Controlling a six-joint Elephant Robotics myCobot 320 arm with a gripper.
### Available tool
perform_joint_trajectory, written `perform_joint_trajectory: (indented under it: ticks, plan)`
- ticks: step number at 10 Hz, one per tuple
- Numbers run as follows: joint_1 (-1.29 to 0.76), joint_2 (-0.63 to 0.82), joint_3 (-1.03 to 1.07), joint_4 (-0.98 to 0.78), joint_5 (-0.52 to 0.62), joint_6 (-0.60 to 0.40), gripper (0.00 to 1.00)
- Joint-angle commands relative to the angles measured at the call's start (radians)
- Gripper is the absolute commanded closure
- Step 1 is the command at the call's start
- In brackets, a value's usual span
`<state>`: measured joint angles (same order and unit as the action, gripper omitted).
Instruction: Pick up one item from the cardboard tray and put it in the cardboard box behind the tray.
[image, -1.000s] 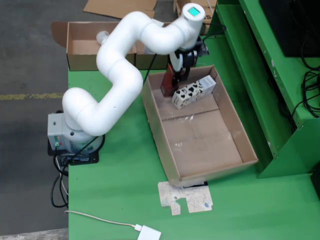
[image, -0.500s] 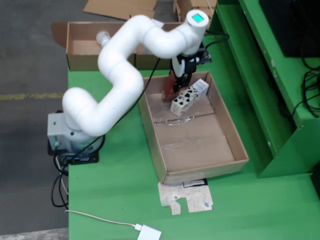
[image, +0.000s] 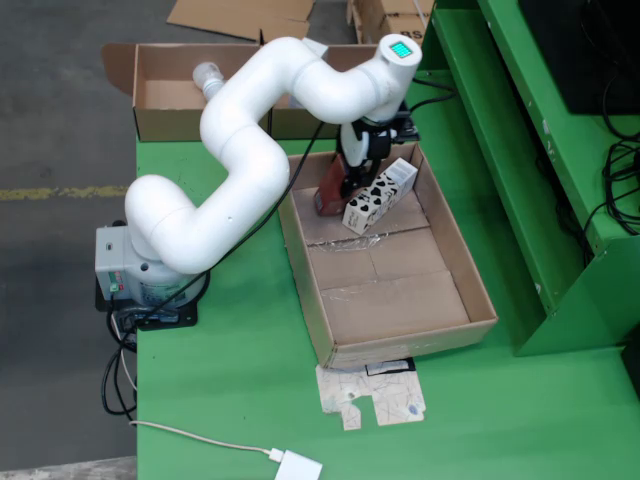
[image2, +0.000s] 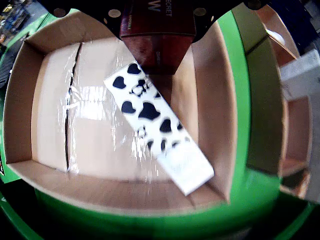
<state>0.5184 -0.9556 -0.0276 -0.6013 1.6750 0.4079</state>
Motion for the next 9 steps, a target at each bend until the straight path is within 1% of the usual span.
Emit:
perform_joint_trajectory:
  ticks: [1,4,7,8,9]
  plan:
    - [0.012,0.063,0.028,0.057,0.010,-0.008,1.00]
    - [0.023,0.095,0.028,0.022,0.002,-0.001,1.00]
    - [0.023,0.095,0.028,0.022,0.002,-0.001,1.00]
    - [0.081,0.212,0.028,-0.050,-0.040,0.036,1.00]
    - [0.081,0.212,0.028,-0.050,-0.040,0.036,1.00]
